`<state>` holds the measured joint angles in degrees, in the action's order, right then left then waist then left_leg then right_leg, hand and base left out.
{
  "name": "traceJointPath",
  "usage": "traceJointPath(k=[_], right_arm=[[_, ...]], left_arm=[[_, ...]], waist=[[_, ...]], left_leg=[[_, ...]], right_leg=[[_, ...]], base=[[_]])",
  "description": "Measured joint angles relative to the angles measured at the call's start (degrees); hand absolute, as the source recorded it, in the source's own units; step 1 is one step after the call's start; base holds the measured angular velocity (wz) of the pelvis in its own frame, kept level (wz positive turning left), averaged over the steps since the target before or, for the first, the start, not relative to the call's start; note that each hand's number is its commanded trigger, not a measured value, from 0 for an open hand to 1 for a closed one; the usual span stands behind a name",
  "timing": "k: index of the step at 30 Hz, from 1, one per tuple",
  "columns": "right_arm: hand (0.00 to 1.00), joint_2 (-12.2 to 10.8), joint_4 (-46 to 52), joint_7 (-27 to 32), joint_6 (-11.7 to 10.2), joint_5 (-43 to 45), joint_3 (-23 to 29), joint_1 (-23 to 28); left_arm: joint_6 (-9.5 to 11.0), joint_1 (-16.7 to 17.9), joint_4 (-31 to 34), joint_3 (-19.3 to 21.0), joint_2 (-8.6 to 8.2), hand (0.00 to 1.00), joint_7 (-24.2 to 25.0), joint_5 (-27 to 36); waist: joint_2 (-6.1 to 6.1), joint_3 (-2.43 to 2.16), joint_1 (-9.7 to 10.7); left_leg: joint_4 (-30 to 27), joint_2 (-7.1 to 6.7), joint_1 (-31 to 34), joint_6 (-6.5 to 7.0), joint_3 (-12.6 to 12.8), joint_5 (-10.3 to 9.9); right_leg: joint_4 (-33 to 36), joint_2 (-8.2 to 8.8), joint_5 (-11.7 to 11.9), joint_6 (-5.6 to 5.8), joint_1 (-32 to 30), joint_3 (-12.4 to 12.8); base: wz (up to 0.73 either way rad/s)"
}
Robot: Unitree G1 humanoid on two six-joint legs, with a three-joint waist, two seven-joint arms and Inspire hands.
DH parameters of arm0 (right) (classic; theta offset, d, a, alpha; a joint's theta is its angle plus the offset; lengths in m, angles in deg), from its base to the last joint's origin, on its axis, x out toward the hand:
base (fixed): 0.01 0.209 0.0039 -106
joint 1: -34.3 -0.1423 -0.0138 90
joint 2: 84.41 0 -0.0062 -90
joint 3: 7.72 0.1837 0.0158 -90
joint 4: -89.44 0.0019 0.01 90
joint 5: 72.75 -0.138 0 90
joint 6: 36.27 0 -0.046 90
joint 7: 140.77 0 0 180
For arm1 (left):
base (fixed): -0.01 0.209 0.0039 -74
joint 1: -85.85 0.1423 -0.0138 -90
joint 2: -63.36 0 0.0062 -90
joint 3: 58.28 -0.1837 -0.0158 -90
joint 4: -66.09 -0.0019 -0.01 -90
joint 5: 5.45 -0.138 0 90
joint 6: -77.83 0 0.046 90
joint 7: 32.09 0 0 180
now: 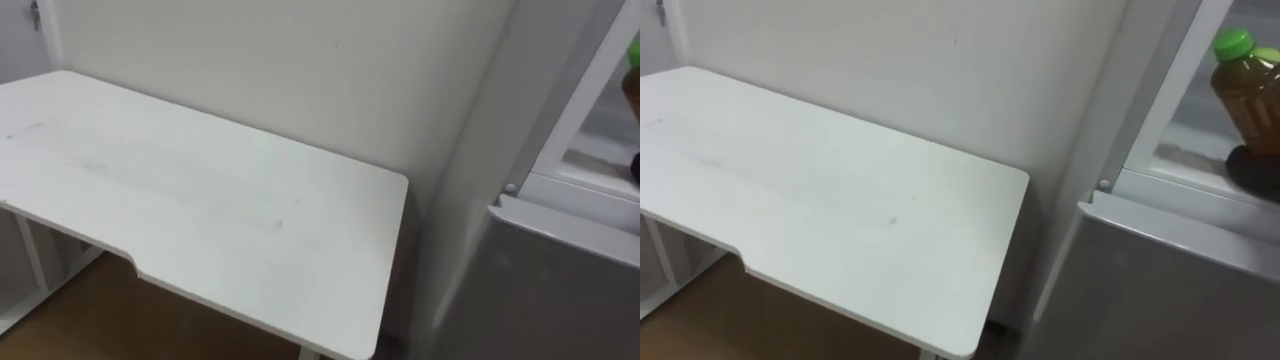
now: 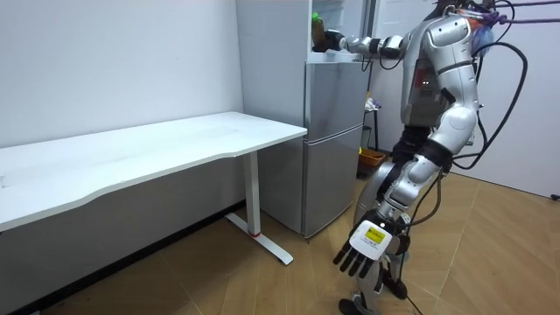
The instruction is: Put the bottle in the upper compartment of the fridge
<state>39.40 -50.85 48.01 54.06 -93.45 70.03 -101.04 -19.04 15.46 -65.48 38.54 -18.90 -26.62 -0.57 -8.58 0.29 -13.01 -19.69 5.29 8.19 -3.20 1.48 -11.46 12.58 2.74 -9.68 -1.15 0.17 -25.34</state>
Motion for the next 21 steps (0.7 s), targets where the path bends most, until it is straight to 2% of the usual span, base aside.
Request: traceJointPath(k=[4, 5, 6, 12, 14, 21], right_arm=[[0.00, 0.0, 2.0, 0.3, 0.0, -0.8, 0.0, 1.7], [0.55, 0.0, 2.3, 0.4, 0.0, -0.8, 0.0, 1.8], [1.00, 0.0, 2.8, 0.5, 0.0, -0.8, 0.0, 2.1], [1.00, 0.0, 6.5, 1.4, -0.2, -1.2, 0.1, 3.8], [1.00, 0.0, 8.3, 1.3, -0.1, -0.9, 0.1, 3.8], [1.00, 0.2, 10.7, 0.3, -0.3, 0.6, 0.0, 3.8]], left_arm=[[0.0, 0.5, -0.1, 0.7, 0.05, 0.00, 0.1, 0.0], [0.0, 0.5, -0.1, 0.7, 0.06, 0.00, 0.1, 0.0], [0.1, 0.5, -0.1, 0.8, 0.08, 0.00, 0.2, 0.0], [0.8, 1.1, -0.3, 1.3, 0.37, 0.00, 0.2, 0.0], [0.9, 2.0, -0.3, 1.3, 0.37, 0.00, 0.5, -0.2], [0.9, 2.6, -0.3, 1.3, 0.38, 0.00, 2.6, -0.2]], waist=[[-0.43, -0.41, 0.2], [-0.45, -0.42, 0.3], [-0.50, -0.44, 0.3], [-0.59, -0.36, 1.1], [-0.70, -0.21, 1.7], [-0.79, -0.19, 2.5]], left_leg=[[0.4, -0.05, -0.6, 0.00, 0.2, 0.0], [0.4, -0.05, -0.7, 0.00, 0.2, 0.0], [0.5, -0.05, -0.8, 0.00, 0.3, 0.0], [0.9, -0.06, -0.8, -0.01, 0.3, 0.0], [0.9, -0.06, -0.7, -0.02, 0.4, 0.0], [1.0, 0.13, -0.5, -0.19, 0.6, -0.1]], right_leg=[[-0.1, 0.02, -0.1, 0.07, 0.1, 0.3], [-0.1, 0.02, -0.1, 0.08, 0.1, 0.3], [-0.1, 0.03, -0.1, 0.08, 0.1, 0.3], [-0.1, -0.01, -0.1, 0.11, 0.1, 0.5], [-0.3, -0.04, -0.1, 0.13, -0.1, 0.6], [-0.9, -0.35, -0.1, 0.12, -0.4, 0.9]], base=[[-0.03], [-0.04], [0.00], [0.00], [0.00], [-0.02]])
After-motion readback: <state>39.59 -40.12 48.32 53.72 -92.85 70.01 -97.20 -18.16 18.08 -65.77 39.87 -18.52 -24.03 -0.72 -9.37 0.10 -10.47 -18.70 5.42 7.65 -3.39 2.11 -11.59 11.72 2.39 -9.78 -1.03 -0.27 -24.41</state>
